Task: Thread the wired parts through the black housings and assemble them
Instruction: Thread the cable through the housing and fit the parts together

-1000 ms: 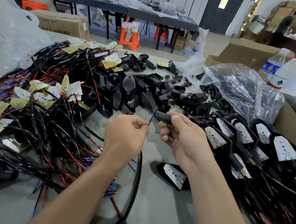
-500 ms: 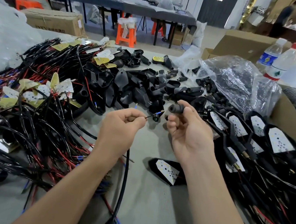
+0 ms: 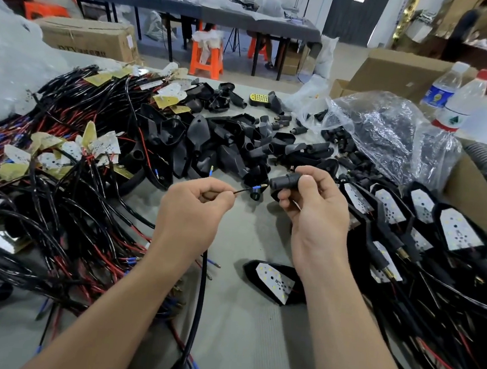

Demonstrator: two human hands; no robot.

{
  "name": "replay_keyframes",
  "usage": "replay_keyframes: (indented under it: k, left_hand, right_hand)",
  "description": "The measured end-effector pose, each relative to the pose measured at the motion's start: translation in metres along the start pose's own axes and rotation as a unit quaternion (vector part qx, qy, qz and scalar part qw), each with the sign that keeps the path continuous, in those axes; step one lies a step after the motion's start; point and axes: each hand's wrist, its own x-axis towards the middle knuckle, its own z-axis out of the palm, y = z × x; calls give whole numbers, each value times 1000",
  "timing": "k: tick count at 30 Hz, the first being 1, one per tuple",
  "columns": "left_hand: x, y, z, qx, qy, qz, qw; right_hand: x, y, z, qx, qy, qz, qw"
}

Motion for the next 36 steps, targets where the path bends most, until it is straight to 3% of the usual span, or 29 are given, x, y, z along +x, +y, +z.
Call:
replay_keyframes:
  k: [14,18,23,28,33,36]
  left_hand:
    - [-5,3,5,-26,-8,18,999]
    - [-2,4,-4,70,-6,39,997]
    - [4,5,-15,149,-94,-12,984]
    - [5,4,-17,140,-107,-22,984]
    - [3,3,-12,152,-120,-8,981]
    - [1,4,-15,135,-109,-15,985]
  right_hand:
    - [-9,6,8,-43,-93,18,995]
    - [-8,4,6,-18,-74,36,996]
    - [-8,1,5,-7,-69,46,997]
    - [-9,1,5,-30,-80,48,995]
    - [-15,4,6,-100,-151,68,981]
    - [-14,2,6,-78,-119,63,988]
